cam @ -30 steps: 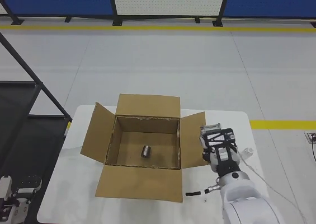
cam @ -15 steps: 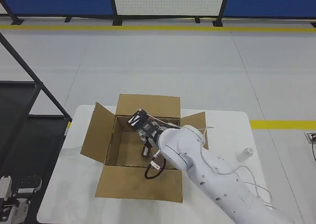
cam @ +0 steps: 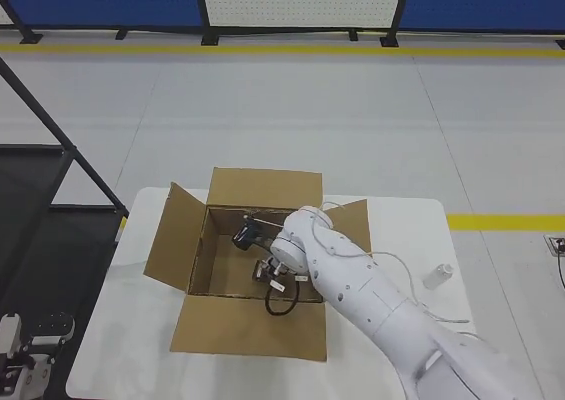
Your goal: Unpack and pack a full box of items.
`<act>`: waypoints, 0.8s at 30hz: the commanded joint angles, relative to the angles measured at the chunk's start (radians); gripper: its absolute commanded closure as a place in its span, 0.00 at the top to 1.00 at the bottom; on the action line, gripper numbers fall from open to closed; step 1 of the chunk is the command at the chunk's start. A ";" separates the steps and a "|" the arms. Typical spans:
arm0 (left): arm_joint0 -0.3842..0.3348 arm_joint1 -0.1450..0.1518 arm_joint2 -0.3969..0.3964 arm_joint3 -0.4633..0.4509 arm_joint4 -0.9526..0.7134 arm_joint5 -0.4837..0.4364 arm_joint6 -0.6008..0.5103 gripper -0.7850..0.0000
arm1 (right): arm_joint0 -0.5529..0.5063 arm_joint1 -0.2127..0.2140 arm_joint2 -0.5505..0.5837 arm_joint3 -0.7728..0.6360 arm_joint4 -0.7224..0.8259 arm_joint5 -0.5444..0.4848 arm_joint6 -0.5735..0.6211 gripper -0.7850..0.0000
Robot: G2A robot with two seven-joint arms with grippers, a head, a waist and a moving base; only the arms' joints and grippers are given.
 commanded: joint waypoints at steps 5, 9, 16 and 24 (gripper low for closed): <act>0.000 0.000 0.000 0.000 0.000 0.000 0.000 1.00 | 0.026 -0.047 -0.021 0.131 0.014 -0.035 -0.018 0.13; 0.000 0.000 0.000 0.000 0.000 0.000 0.000 1.00 | 0.036 -0.067 -0.019 0.196 0.027 -0.053 -0.055 0.23; 0.000 0.000 0.000 0.000 0.000 0.000 0.000 1.00 | 0.051 -0.092 -0.019 0.268 0.030 -0.078 -0.090 0.28; 0.000 0.000 0.000 0.000 0.000 0.000 0.000 1.00 | 0.062 -0.107 -0.011 0.311 0.032 -0.089 -0.113 0.46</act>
